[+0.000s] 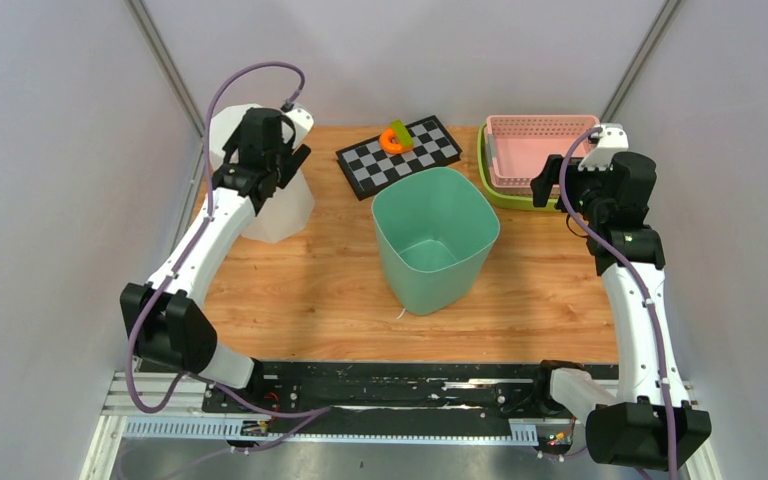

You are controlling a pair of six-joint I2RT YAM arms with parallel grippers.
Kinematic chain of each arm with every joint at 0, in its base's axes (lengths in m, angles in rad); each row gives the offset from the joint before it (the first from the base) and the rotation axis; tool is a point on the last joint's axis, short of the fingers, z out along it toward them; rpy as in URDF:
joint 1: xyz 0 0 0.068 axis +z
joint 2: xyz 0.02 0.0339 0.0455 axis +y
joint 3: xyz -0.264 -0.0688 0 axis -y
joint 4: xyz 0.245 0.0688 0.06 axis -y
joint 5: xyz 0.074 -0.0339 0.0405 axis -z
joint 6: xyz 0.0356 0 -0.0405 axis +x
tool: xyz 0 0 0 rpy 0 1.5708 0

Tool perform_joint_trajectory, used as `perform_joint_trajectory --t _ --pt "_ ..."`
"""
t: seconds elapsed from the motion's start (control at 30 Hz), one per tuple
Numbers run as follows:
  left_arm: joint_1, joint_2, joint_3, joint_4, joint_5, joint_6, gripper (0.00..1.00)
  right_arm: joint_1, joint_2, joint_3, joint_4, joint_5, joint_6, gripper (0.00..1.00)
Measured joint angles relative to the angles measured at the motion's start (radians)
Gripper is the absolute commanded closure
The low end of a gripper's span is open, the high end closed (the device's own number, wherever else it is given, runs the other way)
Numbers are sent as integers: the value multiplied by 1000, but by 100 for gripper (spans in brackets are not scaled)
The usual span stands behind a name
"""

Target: Turn the large container upside down

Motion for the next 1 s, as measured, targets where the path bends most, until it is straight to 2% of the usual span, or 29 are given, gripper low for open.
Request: perform_joint_trajectory --t 0.17,0.33,0.57,0.73,1.0 --pt "5 -26 12 -18 55 -25 0 0 0 -2 0 0 0 9" --pt "5 -175 -1 -48 101 -74 0 0 0 -3 0 -2 0 10" --pt "5 -343 -106 -45 14 -137 0 0 0 -3 0 -6 3 10" --pt "8 -306 -193 -46 -50 -168 0 0 0 -4 0 -6 4 10" --pt "59 -212 -198 8 -90 -195 0 0 0 -4 0 -7 4 10"
